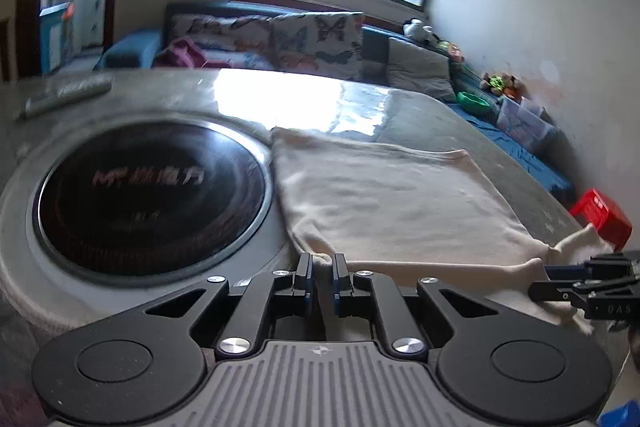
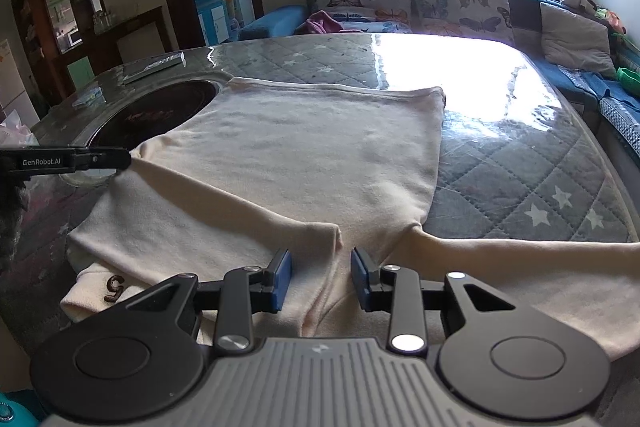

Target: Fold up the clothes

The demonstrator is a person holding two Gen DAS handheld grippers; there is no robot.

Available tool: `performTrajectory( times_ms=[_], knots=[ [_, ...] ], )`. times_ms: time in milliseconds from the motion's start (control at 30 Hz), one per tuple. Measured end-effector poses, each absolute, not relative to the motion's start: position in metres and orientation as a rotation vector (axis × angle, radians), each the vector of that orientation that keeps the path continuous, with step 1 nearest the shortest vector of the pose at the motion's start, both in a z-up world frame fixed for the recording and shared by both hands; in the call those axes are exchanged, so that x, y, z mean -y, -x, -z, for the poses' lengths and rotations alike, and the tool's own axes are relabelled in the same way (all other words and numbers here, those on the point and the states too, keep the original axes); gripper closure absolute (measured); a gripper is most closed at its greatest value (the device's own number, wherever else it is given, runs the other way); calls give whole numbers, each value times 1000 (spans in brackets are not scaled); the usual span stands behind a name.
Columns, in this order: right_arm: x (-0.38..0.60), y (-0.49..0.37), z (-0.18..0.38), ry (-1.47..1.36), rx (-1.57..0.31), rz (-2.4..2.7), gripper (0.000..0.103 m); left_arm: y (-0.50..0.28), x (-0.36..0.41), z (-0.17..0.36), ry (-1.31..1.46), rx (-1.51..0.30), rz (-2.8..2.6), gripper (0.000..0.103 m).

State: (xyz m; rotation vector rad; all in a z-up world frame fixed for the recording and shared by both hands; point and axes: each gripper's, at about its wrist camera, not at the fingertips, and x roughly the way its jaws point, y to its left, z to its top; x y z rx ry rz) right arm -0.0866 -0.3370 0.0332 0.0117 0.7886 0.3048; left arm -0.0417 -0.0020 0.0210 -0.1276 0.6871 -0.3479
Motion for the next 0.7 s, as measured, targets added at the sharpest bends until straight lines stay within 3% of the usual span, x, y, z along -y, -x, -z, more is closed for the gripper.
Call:
performTrajectory(
  times_ms=[233, 500, 700],
  knots=[
    [337, 86, -35, -8, -790, -305, 71, 37, 0, -15, 157, -730, 326, 88],
    [330, 105, -59, 29, -732, -363, 71, 57, 13, -42, 72, -659, 377, 88],
    [311, 117, -50, 108, -748, -420, 71, 70, 36, -30, 27, -703, 467, 88]
  ],
)
